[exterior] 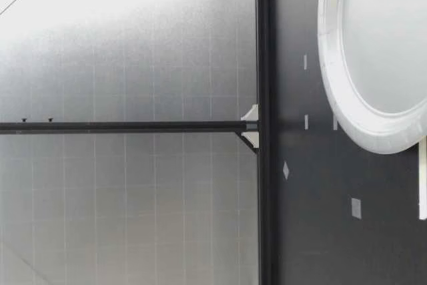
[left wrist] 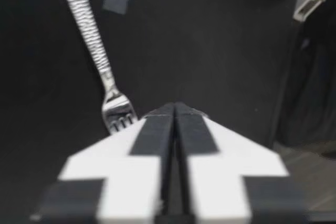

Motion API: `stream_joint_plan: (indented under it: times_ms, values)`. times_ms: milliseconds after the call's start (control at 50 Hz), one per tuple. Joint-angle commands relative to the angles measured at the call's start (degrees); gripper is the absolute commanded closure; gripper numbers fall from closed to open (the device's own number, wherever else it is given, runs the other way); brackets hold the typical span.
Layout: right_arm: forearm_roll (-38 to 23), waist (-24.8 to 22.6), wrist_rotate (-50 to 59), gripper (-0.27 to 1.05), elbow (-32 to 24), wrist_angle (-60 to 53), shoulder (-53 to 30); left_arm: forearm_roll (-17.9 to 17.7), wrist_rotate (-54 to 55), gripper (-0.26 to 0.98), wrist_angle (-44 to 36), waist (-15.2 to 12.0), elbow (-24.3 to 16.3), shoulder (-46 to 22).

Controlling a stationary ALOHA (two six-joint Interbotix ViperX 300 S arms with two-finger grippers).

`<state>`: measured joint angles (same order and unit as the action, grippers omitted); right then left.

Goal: Pick up the fork and place it on the plate.

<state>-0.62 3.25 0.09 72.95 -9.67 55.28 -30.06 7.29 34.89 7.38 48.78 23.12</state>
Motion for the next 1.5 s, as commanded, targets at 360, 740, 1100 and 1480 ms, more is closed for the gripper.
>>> stream_joint_plan:
  times_ms: [360,740,1100,1480]
  values:
    - [0.09,0.35,0.09,0.26,0.7,-2.11,-0.97,-1.93,-3.43,0.13,-3.96,2.02,-5.71,-18.81]
    - [0.09,0.26,0.18,0.26,1.23,-2.9,-0.7,-1.76,-0.26,0.17,-4.66,2.02,-3.6,-23.55]
    - [0.09,0.26,0.18,0.26,1.32,-2.99,-0.53,-1.76,1.49,0.17,-6.86,2.02,-3.52,-24.96]
    - [0.09,0.26,0.18,0.26,1.49,-2.99,-0.26,-1.85,2.11,0.17,-7.47,2.64,-3.43,-25.75]
